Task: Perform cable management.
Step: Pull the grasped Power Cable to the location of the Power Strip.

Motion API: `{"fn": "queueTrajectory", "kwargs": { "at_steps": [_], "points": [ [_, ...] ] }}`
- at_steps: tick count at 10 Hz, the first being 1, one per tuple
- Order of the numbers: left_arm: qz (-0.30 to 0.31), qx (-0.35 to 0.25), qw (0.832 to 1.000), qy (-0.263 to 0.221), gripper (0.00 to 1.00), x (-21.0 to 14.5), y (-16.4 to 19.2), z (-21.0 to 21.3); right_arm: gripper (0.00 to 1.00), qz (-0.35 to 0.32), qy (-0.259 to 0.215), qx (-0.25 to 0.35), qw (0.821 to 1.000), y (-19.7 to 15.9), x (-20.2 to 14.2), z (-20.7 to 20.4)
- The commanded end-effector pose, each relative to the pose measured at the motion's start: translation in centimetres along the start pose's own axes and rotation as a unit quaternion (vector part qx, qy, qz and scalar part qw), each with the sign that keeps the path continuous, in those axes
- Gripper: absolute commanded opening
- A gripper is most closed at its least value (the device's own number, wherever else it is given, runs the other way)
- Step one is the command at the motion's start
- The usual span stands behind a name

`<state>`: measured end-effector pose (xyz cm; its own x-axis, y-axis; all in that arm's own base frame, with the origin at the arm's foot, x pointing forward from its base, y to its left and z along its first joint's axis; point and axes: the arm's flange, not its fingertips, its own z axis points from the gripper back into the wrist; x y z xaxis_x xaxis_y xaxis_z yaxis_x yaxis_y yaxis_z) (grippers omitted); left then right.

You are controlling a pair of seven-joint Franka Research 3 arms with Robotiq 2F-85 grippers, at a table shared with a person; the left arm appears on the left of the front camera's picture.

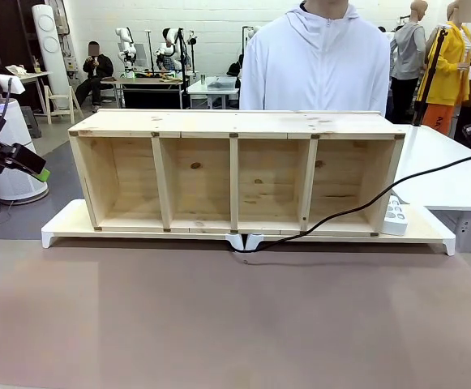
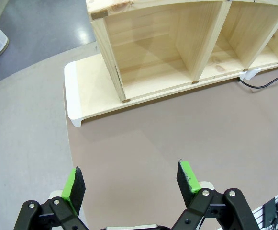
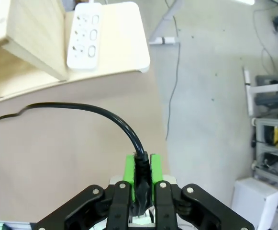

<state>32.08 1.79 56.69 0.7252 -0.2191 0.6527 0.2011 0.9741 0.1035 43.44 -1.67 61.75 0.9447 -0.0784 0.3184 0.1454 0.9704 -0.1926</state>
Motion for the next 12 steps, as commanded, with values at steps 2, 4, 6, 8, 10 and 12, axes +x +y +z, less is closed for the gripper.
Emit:
{"fn": "queueTrajectory", "kwargs": {
  "at_steps": [2, 4, 6, 8, 10, 12],
  "points": [
    [0.001, 0.0, 1.0, -0.003, 1.0, 0.1, 0.0, -0.2, 0.16, 0.008, 0.008, 0.021, 1.0, -0.7, 2.5, -0.5],
    [0.001, 0.0, 1.0, -0.003, 1.0, 0.1, 0.0, -0.2, 0.16, -0.004, 0.006, 0.022, 1.0, -0.5, 2.3, -0.2],
    [0.001, 0.0, 1.0, -0.003, 1.0, 0.1, 0.0, -0.2, 0.16, -0.002, 0.007, 0.01, 1.0, -0.1, 2.1, -0.8],
    [0.001, 0.0, 1.0, -0.003, 1.0, 0.1, 0.0, -0.2, 0.16, -0.002, 0.007, 0.01, 1.0, -0.1, 2.1, -0.8],
    [0.001, 0.0, 1.0, -0.003, 1.0, 0.1, 0.0, -0.2, 0.16, -0.001, 0.008, 0.01, 1.0, 0.1, 2.3, -0.8],
    [0.001, 0.0, 1.0, -0.003, 1.0, 0.1, 0.0, -0.2, 0.16, 0.023, -0.009, 0.032, 0.999, 0.0, 5.1, -1.0]
  ]
}}
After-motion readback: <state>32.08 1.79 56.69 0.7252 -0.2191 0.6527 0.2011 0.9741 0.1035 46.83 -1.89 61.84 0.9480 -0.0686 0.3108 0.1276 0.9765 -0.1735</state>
